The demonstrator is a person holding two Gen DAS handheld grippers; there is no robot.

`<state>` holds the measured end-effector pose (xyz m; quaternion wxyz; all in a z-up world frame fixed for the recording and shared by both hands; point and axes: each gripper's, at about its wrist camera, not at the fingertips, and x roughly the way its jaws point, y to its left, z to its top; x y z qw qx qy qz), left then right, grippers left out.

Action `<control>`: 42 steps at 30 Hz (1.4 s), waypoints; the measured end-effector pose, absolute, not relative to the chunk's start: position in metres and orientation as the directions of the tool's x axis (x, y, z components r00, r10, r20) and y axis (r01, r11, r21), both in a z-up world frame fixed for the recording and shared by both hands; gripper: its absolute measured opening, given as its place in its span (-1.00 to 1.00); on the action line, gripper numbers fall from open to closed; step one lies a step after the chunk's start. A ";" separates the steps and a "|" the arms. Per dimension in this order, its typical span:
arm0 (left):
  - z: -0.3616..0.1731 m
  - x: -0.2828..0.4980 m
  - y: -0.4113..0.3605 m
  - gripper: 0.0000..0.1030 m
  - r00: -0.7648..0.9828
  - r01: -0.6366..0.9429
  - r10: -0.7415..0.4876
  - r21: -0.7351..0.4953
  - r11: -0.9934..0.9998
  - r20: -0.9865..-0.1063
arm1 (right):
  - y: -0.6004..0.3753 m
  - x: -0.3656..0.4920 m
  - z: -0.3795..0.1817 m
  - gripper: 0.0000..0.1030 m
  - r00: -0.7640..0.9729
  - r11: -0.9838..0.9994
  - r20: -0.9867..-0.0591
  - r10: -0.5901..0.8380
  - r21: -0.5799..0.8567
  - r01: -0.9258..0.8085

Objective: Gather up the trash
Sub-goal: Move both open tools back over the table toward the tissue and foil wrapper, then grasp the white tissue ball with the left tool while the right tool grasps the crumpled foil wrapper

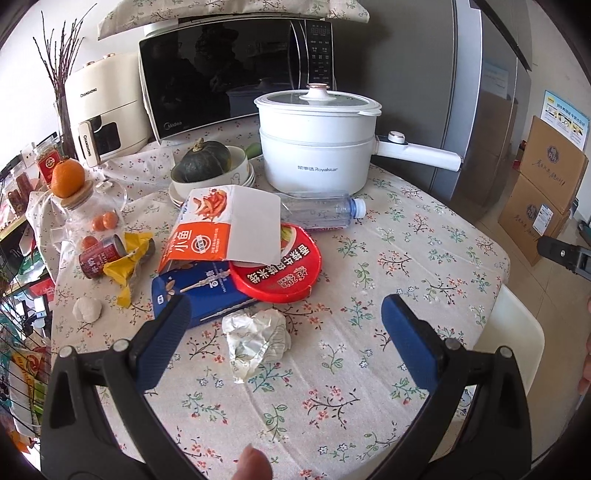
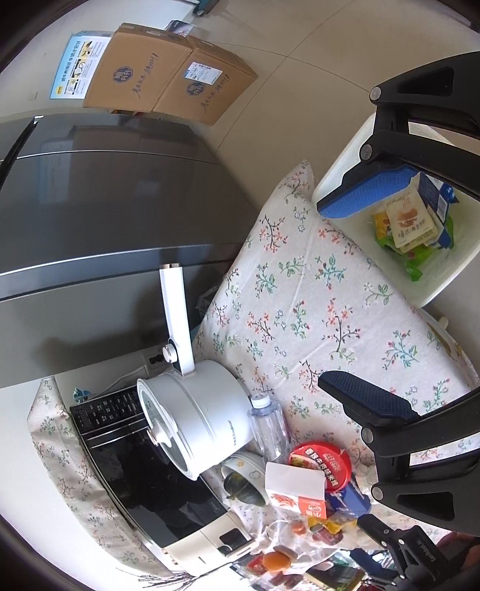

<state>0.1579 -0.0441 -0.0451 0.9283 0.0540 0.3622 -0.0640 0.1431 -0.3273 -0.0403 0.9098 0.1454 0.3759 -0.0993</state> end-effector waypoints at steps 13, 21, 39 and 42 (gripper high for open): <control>-0.046 0.165 0.014 0.98 0.722 0.063 -0.003 0.061 0.996 -0.692 | -0.277 0.167 -0.048 0.68 0.698 0.958 -0.716 -0.017 0.188 0.216; -0.058 0.174 0.055 0.98 0.692 -0.004 0.049 0.064 0.998 -0.721 | -0.238 0.181 -0.057 0.68 0.689 0.974 -0.725 0.023 0.173 0.149; -0.098 0.194 0.181 0.98 0.659 -0.163 0.060 -0.065 0.985 -0.750 | -0.112 0.210 -0.092 0.68 0.637 0.989 -0.758 0.136 0.137 -0.049; -0.108 0.199 0.203 0.98 0.656 -0.195 0.044 -0.113 0.974 -0.754 | -0.095 0.213 -0.097 0.68 0.637 0.988 -0.756 0.149 0.134 -0.072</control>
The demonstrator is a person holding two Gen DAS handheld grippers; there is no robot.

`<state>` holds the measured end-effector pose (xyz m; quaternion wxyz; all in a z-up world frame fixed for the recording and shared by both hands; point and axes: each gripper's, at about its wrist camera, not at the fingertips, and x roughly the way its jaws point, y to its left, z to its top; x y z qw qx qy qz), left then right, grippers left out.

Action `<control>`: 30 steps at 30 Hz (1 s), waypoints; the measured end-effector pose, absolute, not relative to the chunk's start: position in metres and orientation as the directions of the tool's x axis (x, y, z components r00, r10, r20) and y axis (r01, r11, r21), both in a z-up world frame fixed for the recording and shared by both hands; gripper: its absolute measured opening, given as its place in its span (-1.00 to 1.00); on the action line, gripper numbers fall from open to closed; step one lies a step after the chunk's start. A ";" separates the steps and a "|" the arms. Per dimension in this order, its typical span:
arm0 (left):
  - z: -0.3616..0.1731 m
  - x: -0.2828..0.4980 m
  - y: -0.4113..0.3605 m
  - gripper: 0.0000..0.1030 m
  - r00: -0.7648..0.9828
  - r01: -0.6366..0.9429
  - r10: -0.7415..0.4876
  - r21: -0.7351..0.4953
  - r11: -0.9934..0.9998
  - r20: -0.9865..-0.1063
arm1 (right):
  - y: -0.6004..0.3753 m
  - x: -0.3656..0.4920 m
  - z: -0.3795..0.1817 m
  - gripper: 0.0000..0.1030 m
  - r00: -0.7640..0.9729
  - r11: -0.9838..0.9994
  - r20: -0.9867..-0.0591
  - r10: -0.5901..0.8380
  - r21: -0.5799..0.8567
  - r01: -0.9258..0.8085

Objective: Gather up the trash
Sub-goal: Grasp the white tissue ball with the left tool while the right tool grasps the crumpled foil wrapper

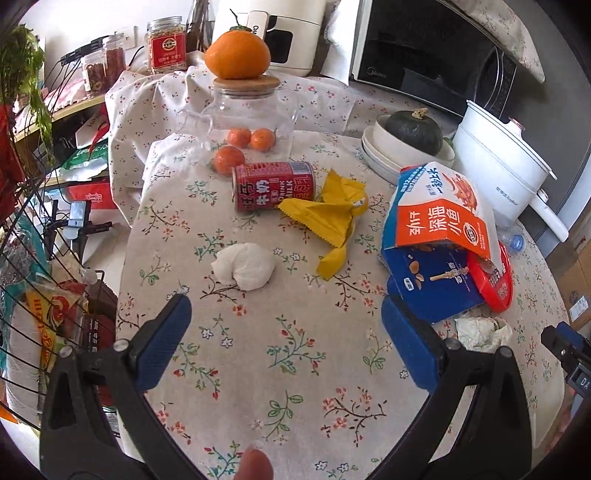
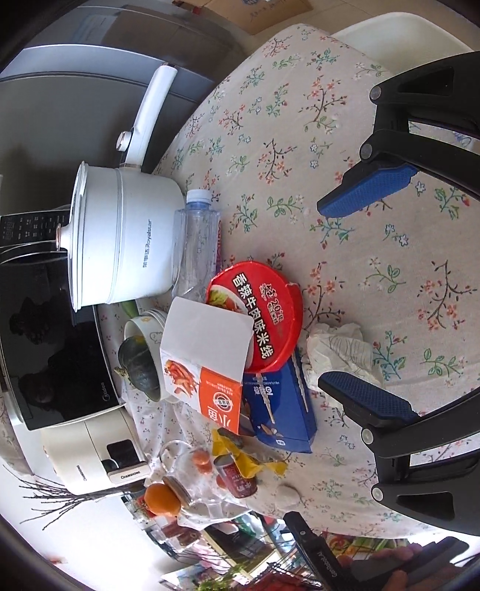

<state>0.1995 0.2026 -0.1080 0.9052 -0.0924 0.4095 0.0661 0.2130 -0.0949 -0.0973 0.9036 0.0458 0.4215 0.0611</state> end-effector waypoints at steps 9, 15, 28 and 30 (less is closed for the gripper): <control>-0.130 0.217 0.232 0.95 0.658 -0.241 0.038 -0.162 0.957 -0.752 | -0.063 0.221 -0.114 0.68 0.630 0.982 -0.754 0.187 0.145 -0.118; -0.140 0.230 0.239 0.71 0.655 -0.236 0.026 -0.172 0.956 -0.755 | -0.055 0.228 -0.128 0.68 0.605 0.980 -0.771 0.200 0.149 -0.134; -0.152 0.240 0.239 -0.36 0.621 -0.241 0.019 -0.168 0.956 -0.784 | -0.055 0.241 -0.143 0.17 0.544 0.954 -0.783 0.301 0.260 -0.153; -0.152 0.240 0.237 -0.48 0.620 -0.235 0.023 -0.158 0.959 -0.785 | -0.052 0.240 -0.145 0.13 0.540 0.954 -0.786 0.301 0.255 -0.160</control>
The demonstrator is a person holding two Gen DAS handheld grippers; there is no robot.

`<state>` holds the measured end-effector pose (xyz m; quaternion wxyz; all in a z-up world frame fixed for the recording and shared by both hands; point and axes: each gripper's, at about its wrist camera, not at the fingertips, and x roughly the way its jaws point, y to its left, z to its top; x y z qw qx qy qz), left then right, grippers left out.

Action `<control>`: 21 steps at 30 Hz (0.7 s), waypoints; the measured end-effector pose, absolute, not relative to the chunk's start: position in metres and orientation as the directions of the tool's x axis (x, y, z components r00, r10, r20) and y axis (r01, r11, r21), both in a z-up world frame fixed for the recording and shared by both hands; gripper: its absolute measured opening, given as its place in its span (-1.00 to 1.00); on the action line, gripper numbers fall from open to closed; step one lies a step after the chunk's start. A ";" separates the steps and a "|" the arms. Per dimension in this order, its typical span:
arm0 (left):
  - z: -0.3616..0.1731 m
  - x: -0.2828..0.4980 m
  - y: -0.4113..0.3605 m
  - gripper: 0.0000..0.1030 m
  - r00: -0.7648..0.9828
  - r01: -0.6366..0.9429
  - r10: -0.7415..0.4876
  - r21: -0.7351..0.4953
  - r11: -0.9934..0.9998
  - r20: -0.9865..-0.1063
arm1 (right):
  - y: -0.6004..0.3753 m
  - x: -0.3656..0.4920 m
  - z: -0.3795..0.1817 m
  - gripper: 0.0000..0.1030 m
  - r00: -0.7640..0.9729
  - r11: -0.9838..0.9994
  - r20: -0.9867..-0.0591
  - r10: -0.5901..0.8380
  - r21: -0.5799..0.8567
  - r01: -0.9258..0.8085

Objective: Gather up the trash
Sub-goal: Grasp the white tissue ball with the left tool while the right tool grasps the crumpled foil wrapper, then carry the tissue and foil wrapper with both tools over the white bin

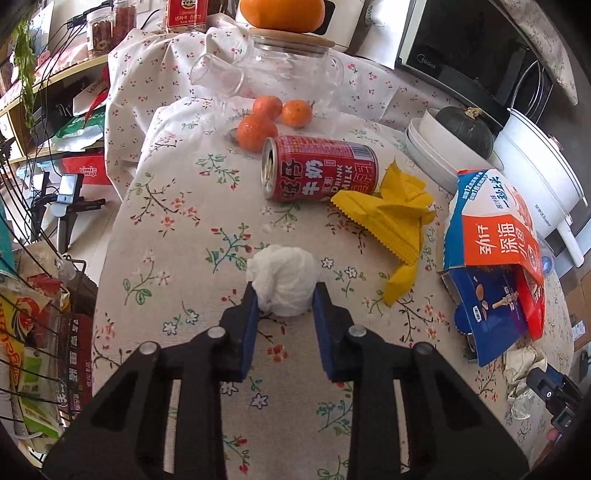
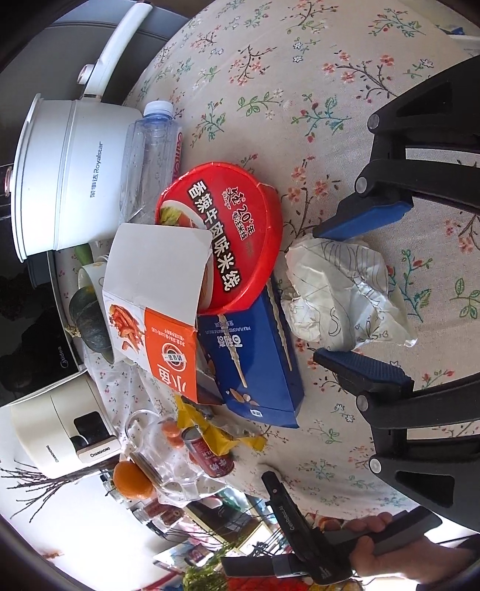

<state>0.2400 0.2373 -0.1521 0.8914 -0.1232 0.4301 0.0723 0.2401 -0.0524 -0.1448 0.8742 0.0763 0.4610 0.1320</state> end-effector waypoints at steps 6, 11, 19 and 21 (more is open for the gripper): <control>-0.147 0.237 0.237 -0.63 0.623 -0.235 0.026 -0.155 0.960 -0.781 | -0.049 0.237 -0.139 0.00 0.546 0.952 -0.780 0.305 0.239 -0.190; -0.140 0.234 0.233 -0.66 0.625 -0.233 0.009 -0.176 0.956 -0.781 | -0.058 0.233 -0.129 -0.01 0.568 0.952 -0.764 0.305 0.241 -0.187; -0.122 0.224 0.201 -0.66 0.647 -0.157 -0.017 -0.155 0.975 -0.762 | -0.084 0.225 -0.115 -0.01 0.595 0.958 -0.751 0.285 0.242 -0.153; -0.119 0.222 0.192 -0.66 0.650 -0.137 -0.026 -0.150 0.979 -0.760 | -0.092 0.222 -0.112 -0.01 0.604 0.960 -0.747 0.276 0.240 -0.142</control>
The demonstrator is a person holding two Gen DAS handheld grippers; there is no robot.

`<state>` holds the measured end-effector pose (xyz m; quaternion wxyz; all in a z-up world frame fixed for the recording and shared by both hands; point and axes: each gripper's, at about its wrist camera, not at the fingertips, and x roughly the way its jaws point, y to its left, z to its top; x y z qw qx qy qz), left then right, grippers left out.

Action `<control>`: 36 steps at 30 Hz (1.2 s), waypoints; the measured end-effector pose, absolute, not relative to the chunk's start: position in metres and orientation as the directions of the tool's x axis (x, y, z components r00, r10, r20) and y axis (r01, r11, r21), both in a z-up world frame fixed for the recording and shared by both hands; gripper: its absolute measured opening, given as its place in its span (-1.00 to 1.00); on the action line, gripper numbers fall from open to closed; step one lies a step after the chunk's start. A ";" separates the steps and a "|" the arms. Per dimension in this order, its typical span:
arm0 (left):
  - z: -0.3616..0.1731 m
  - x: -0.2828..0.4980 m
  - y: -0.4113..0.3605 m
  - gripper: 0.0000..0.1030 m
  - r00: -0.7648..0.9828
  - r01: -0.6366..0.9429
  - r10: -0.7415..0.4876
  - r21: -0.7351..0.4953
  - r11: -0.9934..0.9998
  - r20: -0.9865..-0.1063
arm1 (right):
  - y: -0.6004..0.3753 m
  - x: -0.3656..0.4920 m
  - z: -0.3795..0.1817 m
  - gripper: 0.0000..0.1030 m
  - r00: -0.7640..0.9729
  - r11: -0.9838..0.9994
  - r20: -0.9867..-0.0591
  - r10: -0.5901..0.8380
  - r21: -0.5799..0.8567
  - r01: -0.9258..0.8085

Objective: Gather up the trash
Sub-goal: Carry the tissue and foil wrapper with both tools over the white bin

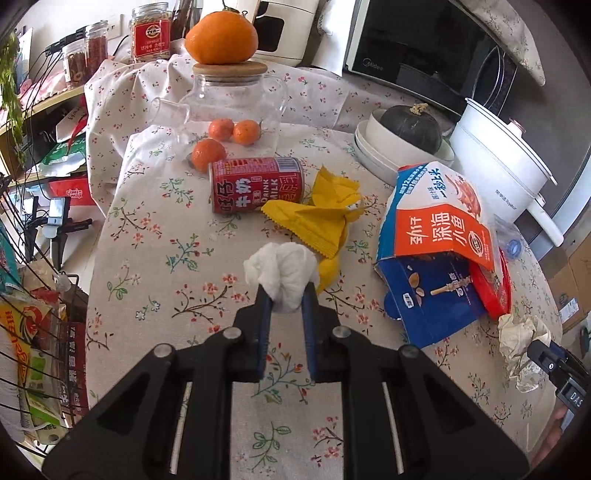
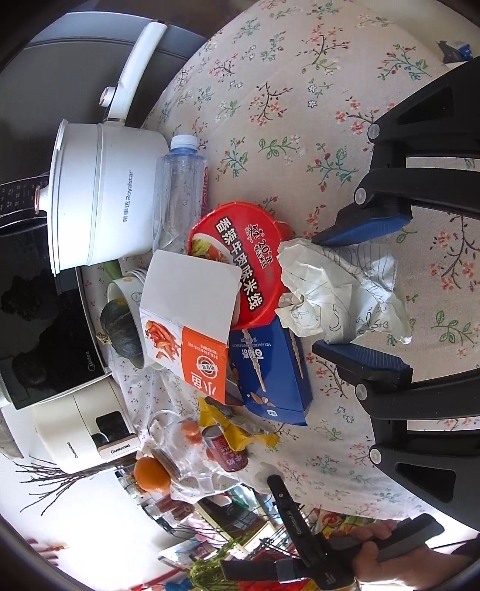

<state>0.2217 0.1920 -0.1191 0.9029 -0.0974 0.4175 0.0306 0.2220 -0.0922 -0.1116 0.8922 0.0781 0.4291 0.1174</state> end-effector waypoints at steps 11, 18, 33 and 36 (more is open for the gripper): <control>-0.098 0.208 0.136 -0.66 0.661 -0.026 -0.087 -0.139 0.990 -0.745 | -0.145 0.206 -0.092 -0.01 0.645 0.971 -0.733 0.217 0.232 -0.062; -0.086 0.198 0.098 -0.66 0.668 0.050 -0.134 -0.136 0.989 -0.732 | -0.182 0.193 -0.081 -0.01 0.663 0.974 -0.728 0.178 0.228 -0.011; -0.080 0.185 0.007 -0.66 0.640 0.206 -0.237 -0.134 0.969 -0.730 | -0.258 0.161 -0.067 -0.01 0.687 0.971 -0.722 0.087 0.214 0.102; -0.079 0.183 -0.011 -0.66 0.631 0.233 -0.257 -0.138 0.963 -0.732 | -0.274 0.152 -0.064 -0.01 0.691 0.969 -0.719 0.068 0.213 0.125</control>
